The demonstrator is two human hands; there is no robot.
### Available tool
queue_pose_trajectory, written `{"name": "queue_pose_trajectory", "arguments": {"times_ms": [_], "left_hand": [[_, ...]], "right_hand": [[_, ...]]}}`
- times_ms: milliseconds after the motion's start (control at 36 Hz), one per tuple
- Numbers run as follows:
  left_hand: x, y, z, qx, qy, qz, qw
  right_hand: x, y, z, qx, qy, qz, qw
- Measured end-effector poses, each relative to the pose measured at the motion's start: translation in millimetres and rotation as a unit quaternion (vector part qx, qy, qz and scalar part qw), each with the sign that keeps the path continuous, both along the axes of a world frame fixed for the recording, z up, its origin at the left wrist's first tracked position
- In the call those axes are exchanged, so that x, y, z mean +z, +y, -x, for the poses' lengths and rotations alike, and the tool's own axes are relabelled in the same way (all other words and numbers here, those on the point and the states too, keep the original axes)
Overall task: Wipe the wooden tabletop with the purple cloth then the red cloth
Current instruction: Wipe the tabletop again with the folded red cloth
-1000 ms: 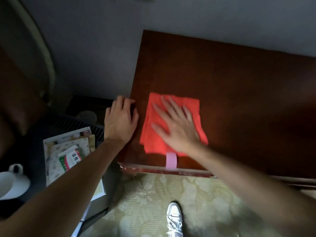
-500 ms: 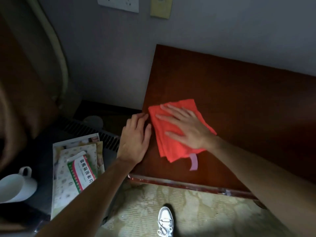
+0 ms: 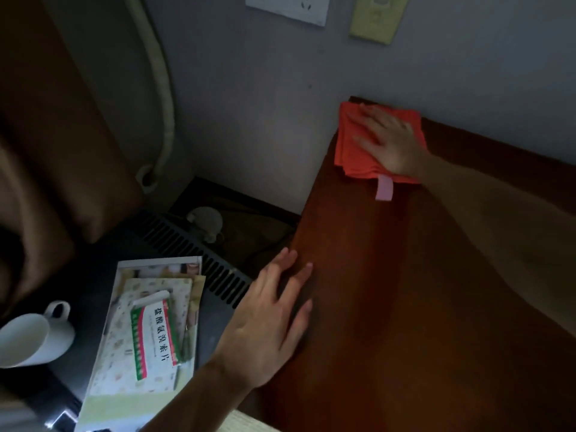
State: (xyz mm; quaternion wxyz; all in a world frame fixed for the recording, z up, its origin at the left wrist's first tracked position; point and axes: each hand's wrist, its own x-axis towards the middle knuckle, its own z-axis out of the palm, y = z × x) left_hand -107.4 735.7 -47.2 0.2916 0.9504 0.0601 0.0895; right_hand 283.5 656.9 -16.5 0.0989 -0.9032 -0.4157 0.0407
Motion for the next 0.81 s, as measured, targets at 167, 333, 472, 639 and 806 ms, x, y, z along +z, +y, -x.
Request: {"name": "queue_pose_trajectory", "arguments": {"times_ms": [167, 333, 472, 639, 806], "left_hand": [[-0.8, -0.2, -0.8, 0.011, -0.013, 0.02, 1.0], [1.5, -1.9, 1.0, 0.034, -0.024, 0.031, 0.999], [8.9, -2.5, 5.4, 0.126, -0.083, 0.057, 0.987], [11.6, 13.5, 12.5, 0.214, -0.079, 0.17, 0.959], [35.8, 32.4, 18.8, 0.19, -0.043, 0.209, 0.958]], "right_hand": [[-8.0, 20.3, -22.6, -0.078, -0.009, -0.019, 0.997], [-8.2, 35.7, 25.3, -0.159, 0.013, -0.001, 0.987], [-11.0, 14.9, 105.8, -0.108, -0.011, -0.009, 0.994], [-16.9, -36.3, 254.7, -0.07, -0.01, -0.041, 0.997], [-10.5, -75.0, 398.7, -0.085, 0.011, -0.041, 0.996]]}}
